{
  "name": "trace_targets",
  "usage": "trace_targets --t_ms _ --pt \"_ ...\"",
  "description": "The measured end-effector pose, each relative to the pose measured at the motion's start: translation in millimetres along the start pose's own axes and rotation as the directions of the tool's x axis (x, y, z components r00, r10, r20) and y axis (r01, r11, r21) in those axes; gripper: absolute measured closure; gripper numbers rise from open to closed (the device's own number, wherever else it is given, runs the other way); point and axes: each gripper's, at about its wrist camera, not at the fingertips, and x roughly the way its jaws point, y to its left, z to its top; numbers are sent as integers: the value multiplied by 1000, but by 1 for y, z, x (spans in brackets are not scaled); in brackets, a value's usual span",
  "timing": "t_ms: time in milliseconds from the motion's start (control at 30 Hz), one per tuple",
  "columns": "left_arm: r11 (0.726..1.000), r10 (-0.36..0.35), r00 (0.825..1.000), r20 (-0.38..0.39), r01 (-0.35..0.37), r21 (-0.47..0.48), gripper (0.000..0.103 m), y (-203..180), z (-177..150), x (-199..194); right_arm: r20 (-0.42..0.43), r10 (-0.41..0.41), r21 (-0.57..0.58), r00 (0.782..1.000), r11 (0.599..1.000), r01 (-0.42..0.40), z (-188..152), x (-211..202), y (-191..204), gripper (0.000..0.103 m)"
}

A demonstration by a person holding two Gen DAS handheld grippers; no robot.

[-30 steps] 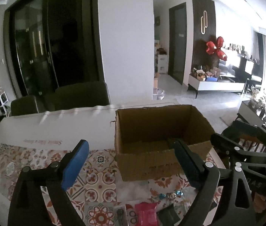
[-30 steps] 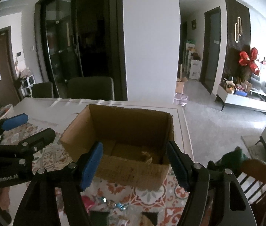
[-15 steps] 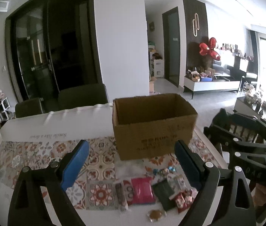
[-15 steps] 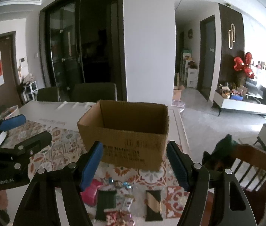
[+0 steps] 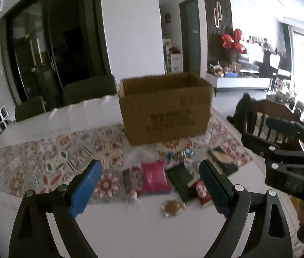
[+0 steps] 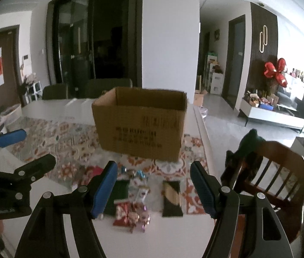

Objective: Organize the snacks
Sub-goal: 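Withdraw both open tools from the box back over the snacks, then close the left tool on the round cake while the right tool grasps the purple candies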

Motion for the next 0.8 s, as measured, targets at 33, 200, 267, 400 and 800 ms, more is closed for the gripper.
trace_targets --t_ms 33,200,267,400,800 --pt "1000 2 1000 -7 -2 5 10 -1 -4 2 -9 1 -3 1000 1000 -1 -5 1 1 33" --pt "1000 -9 999 -43 10 17 11 -4 -27 11 -57 -4 -2 998 1000 4 -27 8 4 33" --pt "1000 -12 999 -53 13 19 12 -6 -34 14 -82 5 10 997 1000 -5 -36 12 4 33" --pt "999 -30 996 -85 31 10 14 -8 -47 21 -127 14 28 992 1000 -11 -51 18 4 33" --pt "995 -88 974 -208 77 -60 23 -7 -72 67 -226 31 53 974 998 -20 -75 52 1 44"
